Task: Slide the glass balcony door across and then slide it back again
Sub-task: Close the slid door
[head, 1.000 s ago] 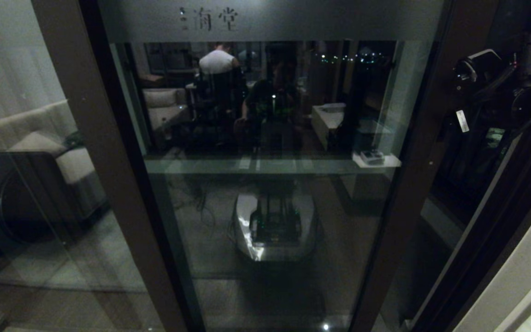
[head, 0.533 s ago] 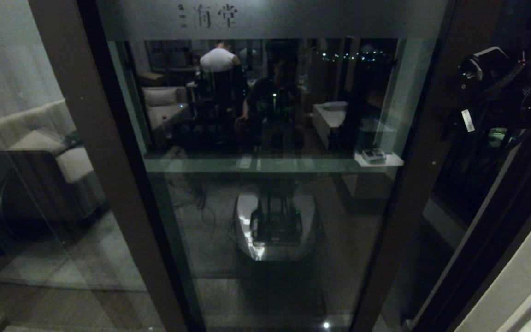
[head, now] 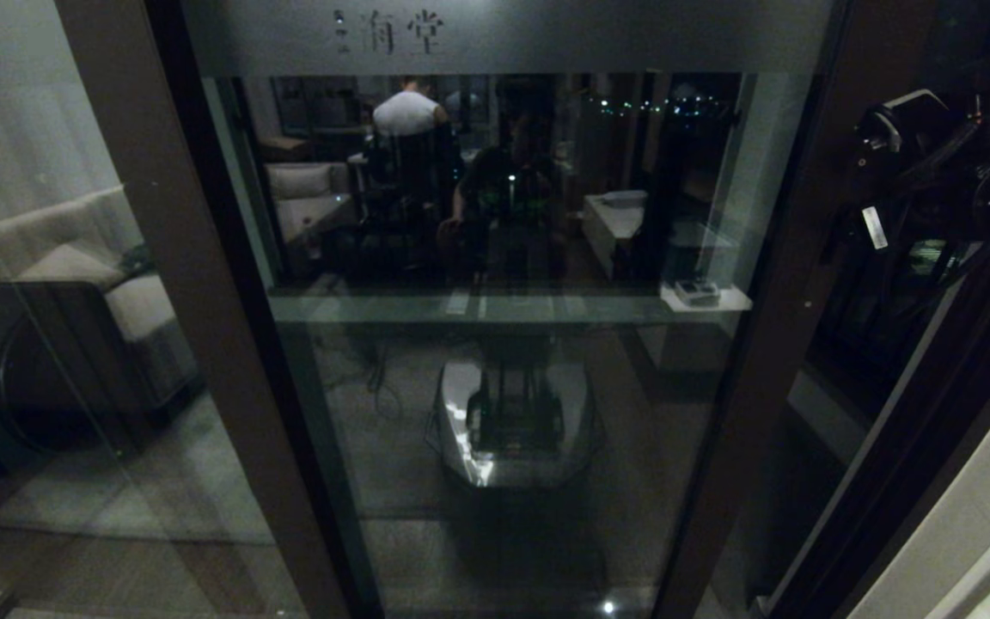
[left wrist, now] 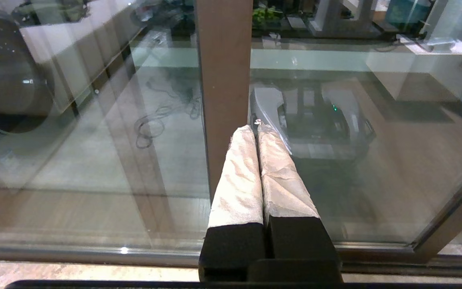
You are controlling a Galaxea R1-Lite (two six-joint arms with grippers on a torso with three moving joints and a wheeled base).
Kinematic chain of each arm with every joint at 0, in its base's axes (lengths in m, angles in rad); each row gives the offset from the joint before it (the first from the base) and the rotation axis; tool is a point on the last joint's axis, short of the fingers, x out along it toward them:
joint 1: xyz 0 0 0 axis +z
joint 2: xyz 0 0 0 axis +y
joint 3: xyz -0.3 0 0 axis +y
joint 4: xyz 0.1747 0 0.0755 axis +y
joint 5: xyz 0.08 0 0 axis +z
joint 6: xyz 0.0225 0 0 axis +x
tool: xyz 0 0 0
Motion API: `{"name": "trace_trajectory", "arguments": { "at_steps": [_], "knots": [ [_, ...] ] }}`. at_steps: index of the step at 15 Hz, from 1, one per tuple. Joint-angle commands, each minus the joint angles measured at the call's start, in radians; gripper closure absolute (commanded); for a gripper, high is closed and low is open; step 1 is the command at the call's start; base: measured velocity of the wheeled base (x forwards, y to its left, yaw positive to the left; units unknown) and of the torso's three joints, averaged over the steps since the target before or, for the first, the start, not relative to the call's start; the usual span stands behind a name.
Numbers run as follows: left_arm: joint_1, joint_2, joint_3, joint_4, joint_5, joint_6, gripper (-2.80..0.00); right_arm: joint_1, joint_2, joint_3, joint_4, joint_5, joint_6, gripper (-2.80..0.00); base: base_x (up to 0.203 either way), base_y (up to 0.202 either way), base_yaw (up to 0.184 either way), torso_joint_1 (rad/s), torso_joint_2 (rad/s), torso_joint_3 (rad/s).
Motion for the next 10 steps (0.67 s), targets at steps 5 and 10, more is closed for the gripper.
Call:
{"name": "trace_trajectory", "arguments": {
  "at_steps": [5, 10],
  "knots": [
    [0.0, 0.0, 0.002, 0.0, 0.0, 0.0, 0.0, -0.013, 0.012, -0.007, 0.001, -0.003, -0.004, -2.8, 0.0, 0.0, 0.0, 0.0, 0.0, 0.0],
    [0.0, 0.0, 0.001, 0.0, 0.0, 0.0, 0.0, -0.031, 0.026, -0.009, 0.001, -0.003, -0.015, -2.8, 0.0, 0.0, 0.0, 0.0, 0.0, 0.0]
  ]
}}
